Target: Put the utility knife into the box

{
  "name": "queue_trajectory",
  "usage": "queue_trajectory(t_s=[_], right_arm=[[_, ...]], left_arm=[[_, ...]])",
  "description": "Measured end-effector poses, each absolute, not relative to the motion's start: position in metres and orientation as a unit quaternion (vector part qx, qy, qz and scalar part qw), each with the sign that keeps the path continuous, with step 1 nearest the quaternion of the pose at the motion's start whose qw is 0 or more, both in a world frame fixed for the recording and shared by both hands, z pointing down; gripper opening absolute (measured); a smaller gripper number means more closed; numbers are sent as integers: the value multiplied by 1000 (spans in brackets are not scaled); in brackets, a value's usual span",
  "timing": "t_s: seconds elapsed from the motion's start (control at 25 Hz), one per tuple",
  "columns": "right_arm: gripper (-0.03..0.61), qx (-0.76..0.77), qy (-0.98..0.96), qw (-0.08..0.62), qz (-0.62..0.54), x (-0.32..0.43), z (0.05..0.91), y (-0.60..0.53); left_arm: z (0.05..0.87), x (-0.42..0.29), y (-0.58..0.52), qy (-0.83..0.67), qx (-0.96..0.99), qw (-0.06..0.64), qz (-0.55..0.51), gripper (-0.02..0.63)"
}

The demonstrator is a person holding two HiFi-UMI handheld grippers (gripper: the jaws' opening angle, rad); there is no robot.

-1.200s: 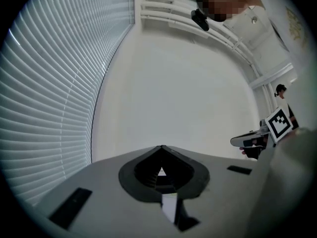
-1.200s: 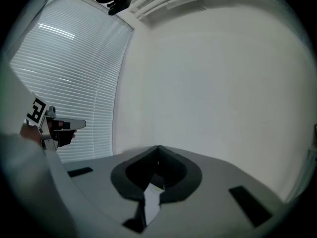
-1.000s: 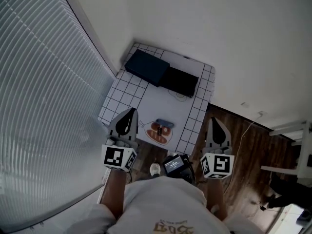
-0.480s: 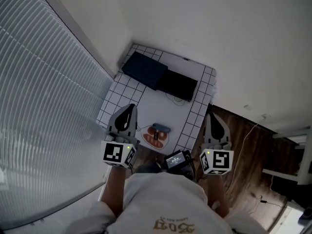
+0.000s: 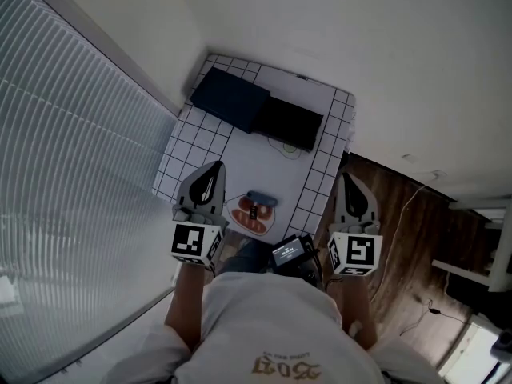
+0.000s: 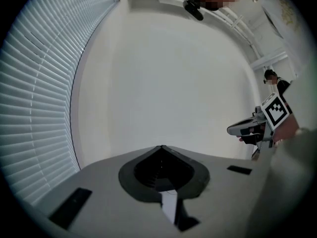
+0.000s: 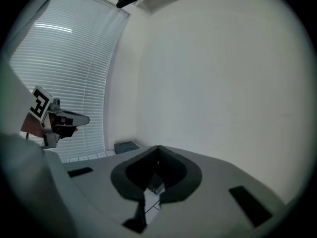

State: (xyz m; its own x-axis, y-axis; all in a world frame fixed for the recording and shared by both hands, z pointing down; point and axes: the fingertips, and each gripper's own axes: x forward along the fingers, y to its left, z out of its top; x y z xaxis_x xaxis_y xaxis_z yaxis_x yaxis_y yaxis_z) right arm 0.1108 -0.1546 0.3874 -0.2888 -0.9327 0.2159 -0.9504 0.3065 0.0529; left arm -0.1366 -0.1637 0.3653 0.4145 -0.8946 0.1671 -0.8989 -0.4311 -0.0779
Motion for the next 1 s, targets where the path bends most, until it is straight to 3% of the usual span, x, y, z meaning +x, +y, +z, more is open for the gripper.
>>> queue_trajectory(t_s=[1.0], right_arm=[[8,551,-809,182,94,91,479,-170]], left_arm=[[495,-111,-182,-457,865,103,180,8]])
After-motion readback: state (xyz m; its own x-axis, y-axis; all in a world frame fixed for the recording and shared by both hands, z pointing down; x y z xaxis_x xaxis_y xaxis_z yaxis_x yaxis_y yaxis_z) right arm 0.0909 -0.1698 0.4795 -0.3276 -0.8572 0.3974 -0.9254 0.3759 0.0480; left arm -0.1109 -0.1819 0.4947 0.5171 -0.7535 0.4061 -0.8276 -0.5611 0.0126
